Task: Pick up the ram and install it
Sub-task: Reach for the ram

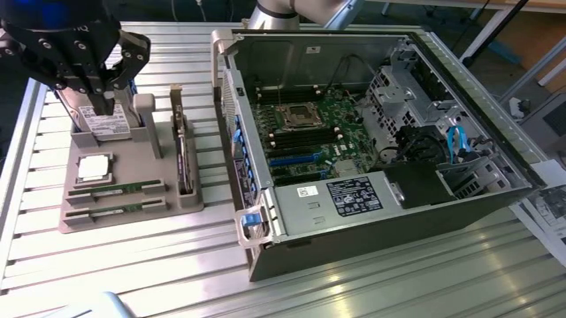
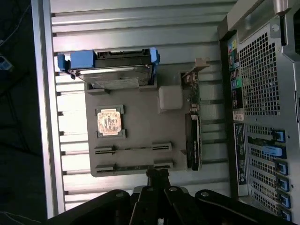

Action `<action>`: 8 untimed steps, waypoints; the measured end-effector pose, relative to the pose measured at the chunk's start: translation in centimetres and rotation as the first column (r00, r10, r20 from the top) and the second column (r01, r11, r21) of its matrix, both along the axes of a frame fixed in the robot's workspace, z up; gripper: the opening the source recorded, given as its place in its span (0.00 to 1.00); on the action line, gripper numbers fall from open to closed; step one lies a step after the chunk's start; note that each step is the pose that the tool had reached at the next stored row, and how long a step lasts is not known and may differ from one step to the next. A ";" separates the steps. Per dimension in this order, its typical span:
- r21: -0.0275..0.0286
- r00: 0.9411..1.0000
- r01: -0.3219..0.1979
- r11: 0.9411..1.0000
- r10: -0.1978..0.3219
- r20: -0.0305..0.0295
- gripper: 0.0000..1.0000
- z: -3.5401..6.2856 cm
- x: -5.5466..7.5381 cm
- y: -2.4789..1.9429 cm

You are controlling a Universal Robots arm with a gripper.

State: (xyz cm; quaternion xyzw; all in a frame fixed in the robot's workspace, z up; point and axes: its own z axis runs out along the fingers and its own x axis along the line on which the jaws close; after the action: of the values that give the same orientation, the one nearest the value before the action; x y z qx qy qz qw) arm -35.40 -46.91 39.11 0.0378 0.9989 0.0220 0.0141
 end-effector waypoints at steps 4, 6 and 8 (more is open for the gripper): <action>0.000 1.000 0.000 1.000 0.000 0.000 0.10 -0.01 0.0 -1.89; 0.000 1.000 0.000 1.000 0.000 0.000 0.10 0.00 0.0 -2.60; 0.000 1.000 0.000 1.000 0.000 0.000 0.10 0.00 0.0 -2.65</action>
State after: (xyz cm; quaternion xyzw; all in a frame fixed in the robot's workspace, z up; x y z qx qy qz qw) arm -35.40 -49.57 39.11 0.0379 0.9989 0.0220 0.0141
